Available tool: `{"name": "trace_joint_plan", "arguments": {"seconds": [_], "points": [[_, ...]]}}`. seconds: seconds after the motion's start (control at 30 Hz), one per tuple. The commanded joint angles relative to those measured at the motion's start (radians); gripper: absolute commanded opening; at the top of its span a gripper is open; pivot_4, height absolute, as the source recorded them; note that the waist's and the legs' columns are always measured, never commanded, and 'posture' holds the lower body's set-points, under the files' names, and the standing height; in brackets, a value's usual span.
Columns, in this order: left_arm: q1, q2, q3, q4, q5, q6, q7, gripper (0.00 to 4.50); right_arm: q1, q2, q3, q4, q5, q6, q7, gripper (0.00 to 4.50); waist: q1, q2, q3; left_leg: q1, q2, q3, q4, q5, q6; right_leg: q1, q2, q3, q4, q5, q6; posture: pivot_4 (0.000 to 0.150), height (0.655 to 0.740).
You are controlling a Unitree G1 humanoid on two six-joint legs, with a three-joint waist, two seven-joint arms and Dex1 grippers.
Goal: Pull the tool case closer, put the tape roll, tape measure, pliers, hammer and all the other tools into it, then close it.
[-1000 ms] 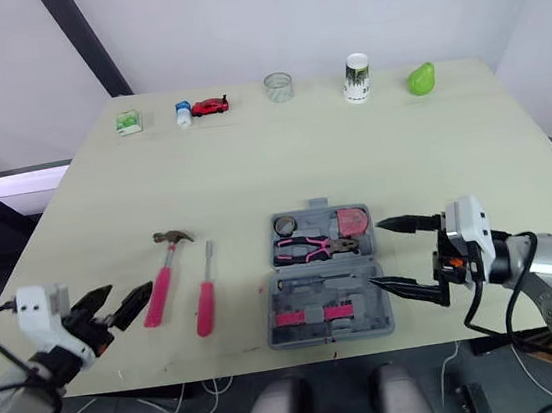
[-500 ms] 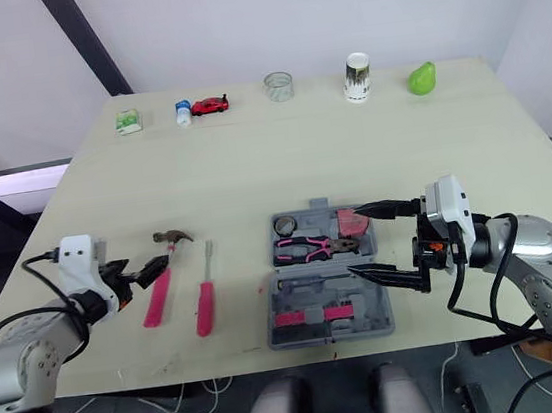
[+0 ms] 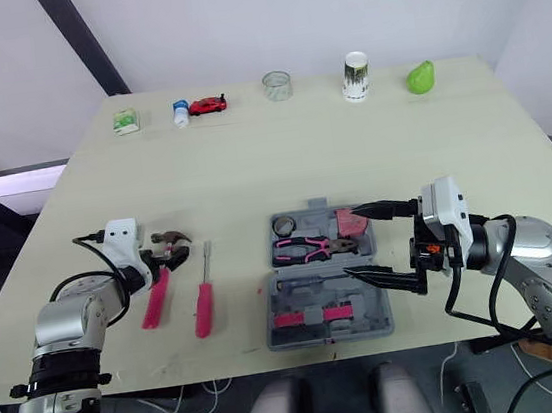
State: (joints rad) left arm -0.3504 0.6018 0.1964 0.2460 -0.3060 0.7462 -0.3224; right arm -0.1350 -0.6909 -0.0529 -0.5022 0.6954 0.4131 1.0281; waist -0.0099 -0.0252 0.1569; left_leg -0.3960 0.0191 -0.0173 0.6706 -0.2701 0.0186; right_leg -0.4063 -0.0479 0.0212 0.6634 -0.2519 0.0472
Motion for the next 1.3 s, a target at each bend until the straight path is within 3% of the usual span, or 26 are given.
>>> {"name": "trace_joint_plan", "arguments": {"seconds": [0.03,0.13,0.4,0.8,1.13,1.3], "points": [[-0.022,-0.010,-0.005,0.021,0.031,-0.034,0.003,4.50,0.002,-0.011,-0.028,-0.039,0.016,-0.002,-0.006,4.46,0.000,0.000,0.000,0.000,0.000,0.000,0.000,0.000,0.000,0.000,0.000,0.000,0.000,0.000,0.000,0.150,0.7400],[-0.035,-0.020,-0.008,0.037,0.039,-0.044,-0.010,3.58,0.003,-0.011,-0.025,-0.041,0.016,-0.001,-0.012,4.50,0.002,0.000,0.000,0.000,0.000,0.000,0.000,0.000,0.000,0.000,0.000,0.000,0.000,0.000,0.000,0.150,0.7400],[-0.035,-0.024,0.002,0.063,0.058,-0.066,-0.024,0.11,0.004,-0.008,-0.015,-0.037,0.008,-0.005,-0.015,4.50,0.002,0.000,0.000,0.000,0.000,0.000,0.000,0.000,0.000,0.000,0.000,0.000,0.000,0.000,0.000,0.150,0.7400],[0.038,-0.019,0.093,-0.008,0.006,-0.144,-0.064,0.04,-0.015,0.011,-0.017,-0.005,0.010,-0.027,0.001,4.50,-0.005,0.000,0.000,0.000,0.001,0.000,0.000,0.000,0.000,0.000,0.000,0.000,0.000,0.000,0.000,0.150,0.7400],[0.175,0.061,0.221,-0.350,-0.230,-0.062,-0.296,0.04,-0.035,0.026,-0.027,-0.004,0.030,-0.028,0.011,4.50,0.002,-0.001,0.001,-0.002,0.001,-0.001,0.000,0.000,0.000,0.000,-0.002,-0.001,0.000,0.000,0.000,0.150,0.7400],[0.220,0.178,0.131,-0.580,-0.296,-0.008,-0.437,0.04,-0.014,-0.014,-0.076,-0.002,0.052,-0.014,0.037,4.50,0.003,0.000,0.001,-0.002,0.001,-0.001,0.000,0.000,0.000,0.000,-0.003,-0.001,-0.001,0.000,0.000,0.150,0.7400]]}}
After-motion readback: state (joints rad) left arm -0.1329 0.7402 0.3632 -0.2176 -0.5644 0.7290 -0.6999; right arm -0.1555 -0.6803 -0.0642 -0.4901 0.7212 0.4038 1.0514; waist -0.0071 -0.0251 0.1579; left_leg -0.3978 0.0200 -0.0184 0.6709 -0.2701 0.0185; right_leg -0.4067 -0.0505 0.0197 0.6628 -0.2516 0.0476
